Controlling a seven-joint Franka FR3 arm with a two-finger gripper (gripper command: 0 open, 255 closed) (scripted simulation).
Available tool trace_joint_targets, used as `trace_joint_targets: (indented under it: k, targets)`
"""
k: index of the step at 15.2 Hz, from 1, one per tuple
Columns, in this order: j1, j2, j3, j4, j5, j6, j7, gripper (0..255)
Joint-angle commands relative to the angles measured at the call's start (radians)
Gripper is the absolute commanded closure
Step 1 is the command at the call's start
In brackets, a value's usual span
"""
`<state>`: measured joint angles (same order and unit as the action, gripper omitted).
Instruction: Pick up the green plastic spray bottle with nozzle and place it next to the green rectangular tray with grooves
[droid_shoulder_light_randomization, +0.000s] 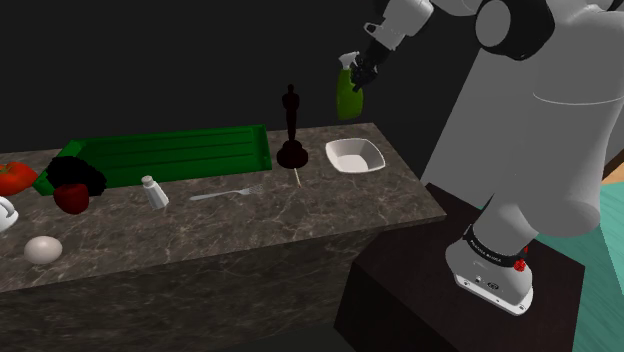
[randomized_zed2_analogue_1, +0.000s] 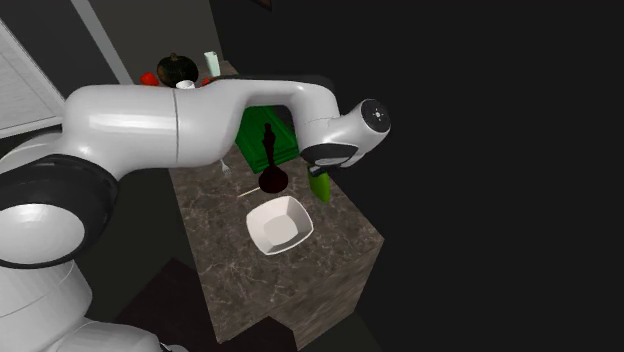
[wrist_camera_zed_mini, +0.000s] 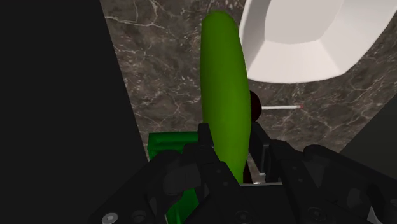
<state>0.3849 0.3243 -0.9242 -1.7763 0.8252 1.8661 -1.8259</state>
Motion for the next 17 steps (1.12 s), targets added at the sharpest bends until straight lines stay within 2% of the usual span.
trace_joint_targets:
  k: [1,17]
  targets:
    - [0.006,-0.014,-0.006,0.008,-0.014,-0.011,0.015,255]
    - [0.003,-0.060,-0.031,0.166,-0.079,-0.158,0.130,255]
